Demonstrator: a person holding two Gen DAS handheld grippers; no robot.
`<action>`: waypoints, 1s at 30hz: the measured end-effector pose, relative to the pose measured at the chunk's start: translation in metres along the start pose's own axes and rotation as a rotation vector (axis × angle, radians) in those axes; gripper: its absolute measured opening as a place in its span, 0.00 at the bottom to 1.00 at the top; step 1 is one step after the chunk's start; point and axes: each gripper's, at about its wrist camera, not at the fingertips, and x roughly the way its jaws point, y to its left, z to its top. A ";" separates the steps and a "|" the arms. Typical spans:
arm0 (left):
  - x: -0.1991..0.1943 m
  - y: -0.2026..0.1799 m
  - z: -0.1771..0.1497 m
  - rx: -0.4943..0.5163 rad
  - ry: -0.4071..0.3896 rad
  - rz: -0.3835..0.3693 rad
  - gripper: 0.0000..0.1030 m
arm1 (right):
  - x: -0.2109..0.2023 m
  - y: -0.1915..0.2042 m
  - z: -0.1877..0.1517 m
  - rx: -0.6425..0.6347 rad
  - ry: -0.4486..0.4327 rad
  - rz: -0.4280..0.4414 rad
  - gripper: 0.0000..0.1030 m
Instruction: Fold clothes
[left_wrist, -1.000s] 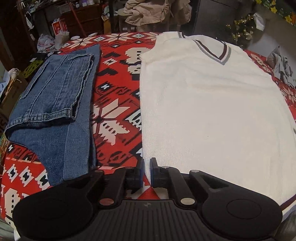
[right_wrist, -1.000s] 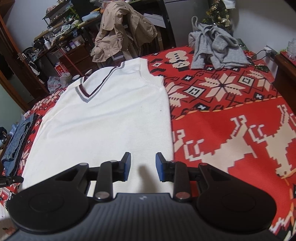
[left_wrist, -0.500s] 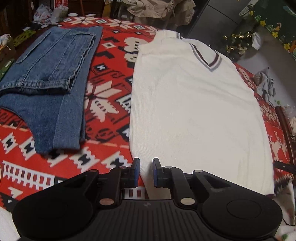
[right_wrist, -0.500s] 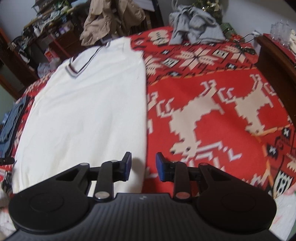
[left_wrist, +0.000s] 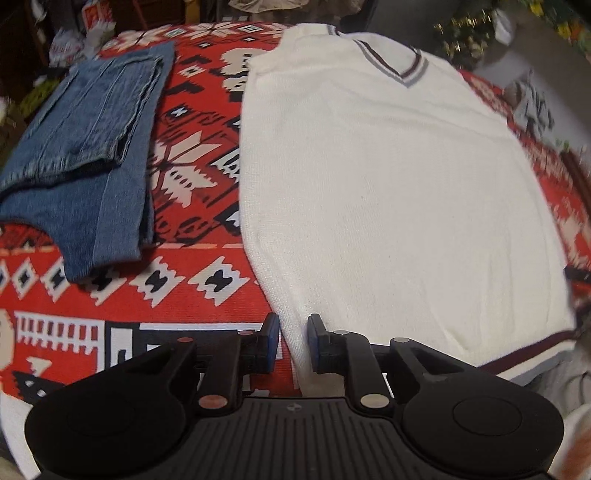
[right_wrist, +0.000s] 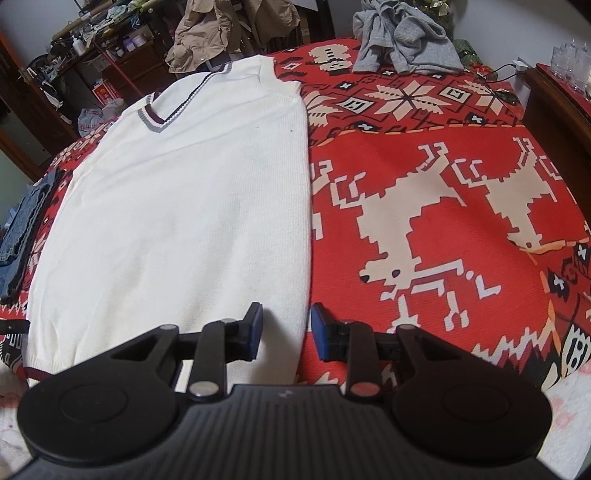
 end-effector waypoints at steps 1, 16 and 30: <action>0.000 -0.004 -0.001 0.024 -0.004 0.014 0.15 | 0.000 0.001 -0.001 -0.005 0.000 0.001 0.32; -0.005 0.004 -0.007 0.011 -0.012 0.034 0.09 | -0.015 0.005 -0.005 -0.054 -0.016 -0.059 0.02; -0.025 0.043 0.026 -0.125 -0.116 -0.079 0.18 | -0.032 -0.011 0.021 -0.094 -0.027 -0.041 0.09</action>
